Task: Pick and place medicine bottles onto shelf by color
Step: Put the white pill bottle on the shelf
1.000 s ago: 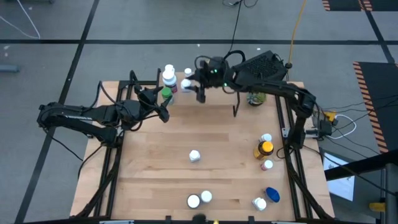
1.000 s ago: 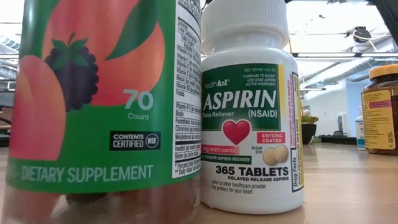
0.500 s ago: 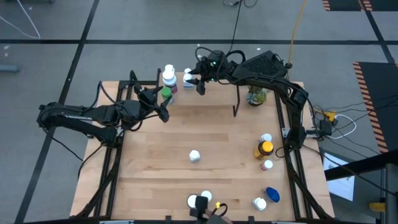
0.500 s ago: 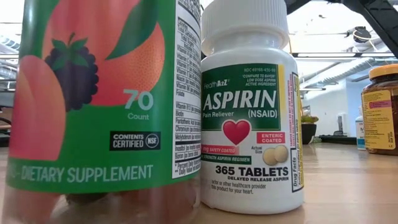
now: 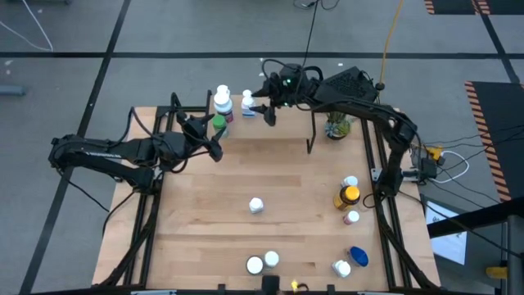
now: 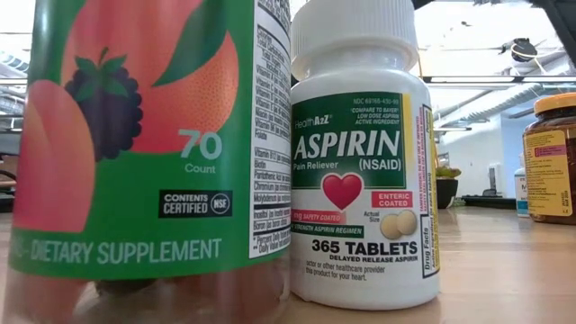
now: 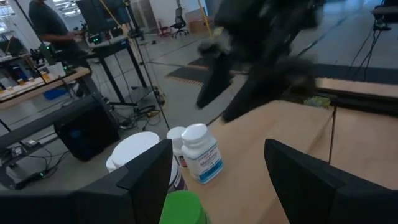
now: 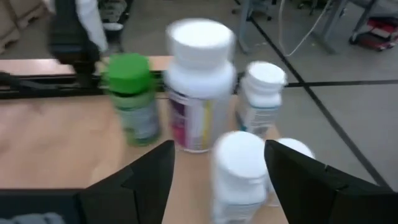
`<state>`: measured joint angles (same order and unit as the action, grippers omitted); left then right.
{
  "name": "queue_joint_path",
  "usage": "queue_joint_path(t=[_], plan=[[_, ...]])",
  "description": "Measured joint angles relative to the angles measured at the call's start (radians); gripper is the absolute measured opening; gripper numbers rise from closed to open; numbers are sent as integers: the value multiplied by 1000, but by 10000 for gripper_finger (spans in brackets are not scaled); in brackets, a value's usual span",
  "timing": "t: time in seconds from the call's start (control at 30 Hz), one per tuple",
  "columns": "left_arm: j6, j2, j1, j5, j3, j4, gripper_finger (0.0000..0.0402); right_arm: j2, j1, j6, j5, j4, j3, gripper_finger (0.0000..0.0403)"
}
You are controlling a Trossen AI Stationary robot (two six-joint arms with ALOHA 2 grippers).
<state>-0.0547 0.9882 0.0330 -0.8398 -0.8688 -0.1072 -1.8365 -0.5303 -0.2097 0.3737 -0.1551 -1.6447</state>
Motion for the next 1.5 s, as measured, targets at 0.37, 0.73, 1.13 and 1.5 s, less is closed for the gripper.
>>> queue_joint_path(t=[0.37, 0.73, 1.13, 1.5], plan=[[9, 0, 0, 1, 0, 11, 257, 160, 314, 62, 34, 105, 332, 244], [15, 0, 2, 55, 0, 45, 257, 38, 565, 104, -175, 490, 602, 246], [15, 0, 2, 103, 0, 45, 257, -77, 579, 134, -53, 568, 575, 297], [19, 0, 1, 103, 0, 29, 257, -20, 535, 139, -84, 585, 576, 284]])
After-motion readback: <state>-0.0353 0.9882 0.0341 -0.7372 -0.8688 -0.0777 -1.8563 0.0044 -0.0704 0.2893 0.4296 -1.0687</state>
